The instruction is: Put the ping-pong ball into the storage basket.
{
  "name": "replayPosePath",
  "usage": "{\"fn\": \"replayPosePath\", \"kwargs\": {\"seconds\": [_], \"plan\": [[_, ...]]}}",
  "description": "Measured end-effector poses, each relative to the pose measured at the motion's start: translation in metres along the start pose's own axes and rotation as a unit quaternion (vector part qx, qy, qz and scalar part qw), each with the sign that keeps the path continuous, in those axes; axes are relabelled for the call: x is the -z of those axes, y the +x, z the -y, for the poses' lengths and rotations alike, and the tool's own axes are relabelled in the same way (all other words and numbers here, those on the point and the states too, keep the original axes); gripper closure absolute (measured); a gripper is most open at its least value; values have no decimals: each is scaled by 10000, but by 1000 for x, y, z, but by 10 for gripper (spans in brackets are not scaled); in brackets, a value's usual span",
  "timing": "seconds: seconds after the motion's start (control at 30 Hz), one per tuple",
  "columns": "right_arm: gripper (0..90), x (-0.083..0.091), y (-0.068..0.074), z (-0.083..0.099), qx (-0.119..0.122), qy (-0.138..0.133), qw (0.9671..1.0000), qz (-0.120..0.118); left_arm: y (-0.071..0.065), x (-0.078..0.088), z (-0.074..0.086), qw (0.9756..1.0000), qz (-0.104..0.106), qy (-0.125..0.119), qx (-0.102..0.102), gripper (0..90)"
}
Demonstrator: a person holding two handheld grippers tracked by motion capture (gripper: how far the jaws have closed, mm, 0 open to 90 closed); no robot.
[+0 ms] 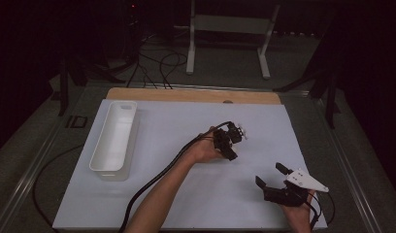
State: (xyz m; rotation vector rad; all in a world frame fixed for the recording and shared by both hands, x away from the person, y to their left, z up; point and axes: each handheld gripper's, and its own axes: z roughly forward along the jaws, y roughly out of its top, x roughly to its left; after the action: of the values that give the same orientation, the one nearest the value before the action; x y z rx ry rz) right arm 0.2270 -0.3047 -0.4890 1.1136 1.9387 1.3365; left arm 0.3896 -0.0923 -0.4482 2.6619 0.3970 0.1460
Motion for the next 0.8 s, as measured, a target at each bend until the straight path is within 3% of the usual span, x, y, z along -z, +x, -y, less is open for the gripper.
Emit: {"fn": "replayPosePath", "kwargs": {"seconds": [0.8], "plan": [[80, 0, 0, 0, -22, -23, 10000, -10, 7, 17, 5, 9997, -200, 31, 117, 512]]}}
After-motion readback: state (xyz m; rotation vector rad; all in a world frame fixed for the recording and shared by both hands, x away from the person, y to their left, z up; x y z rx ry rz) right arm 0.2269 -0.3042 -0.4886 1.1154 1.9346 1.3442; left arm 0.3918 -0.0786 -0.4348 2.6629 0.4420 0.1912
